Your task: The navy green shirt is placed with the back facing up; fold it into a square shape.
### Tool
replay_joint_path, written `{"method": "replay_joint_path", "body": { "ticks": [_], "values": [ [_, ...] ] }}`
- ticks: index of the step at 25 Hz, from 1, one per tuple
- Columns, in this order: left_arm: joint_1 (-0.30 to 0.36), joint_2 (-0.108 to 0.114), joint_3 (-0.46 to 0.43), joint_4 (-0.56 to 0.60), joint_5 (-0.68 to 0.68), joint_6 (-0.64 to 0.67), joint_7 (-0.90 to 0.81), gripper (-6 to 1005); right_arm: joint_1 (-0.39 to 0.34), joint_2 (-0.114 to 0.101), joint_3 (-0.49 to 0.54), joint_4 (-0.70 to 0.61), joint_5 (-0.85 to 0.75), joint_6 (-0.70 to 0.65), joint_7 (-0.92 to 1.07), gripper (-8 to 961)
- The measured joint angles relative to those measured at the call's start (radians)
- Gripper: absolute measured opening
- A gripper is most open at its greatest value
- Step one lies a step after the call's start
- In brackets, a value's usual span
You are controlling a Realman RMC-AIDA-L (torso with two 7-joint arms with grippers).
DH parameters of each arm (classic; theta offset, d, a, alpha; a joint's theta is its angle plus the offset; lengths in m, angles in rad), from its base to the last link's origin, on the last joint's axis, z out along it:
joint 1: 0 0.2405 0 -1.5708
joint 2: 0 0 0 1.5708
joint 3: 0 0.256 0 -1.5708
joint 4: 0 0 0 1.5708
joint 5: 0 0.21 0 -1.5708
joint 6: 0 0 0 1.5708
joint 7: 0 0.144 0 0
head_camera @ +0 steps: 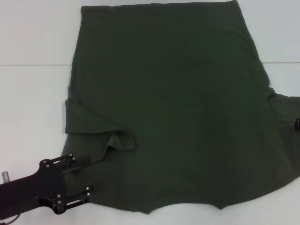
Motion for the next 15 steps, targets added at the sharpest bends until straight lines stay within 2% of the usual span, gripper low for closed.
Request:
{"method": "replay_joint_path", "body": {
  "ticks": [15],
  "values": [
    [-0.013, 0.0, 0.0, -0.001, 0.003, -0.012, -0.008, 687, 0.002, 0.004, -0.009, 0.016, 0.006, 0.029, 0.0, 856]
  ]
}}
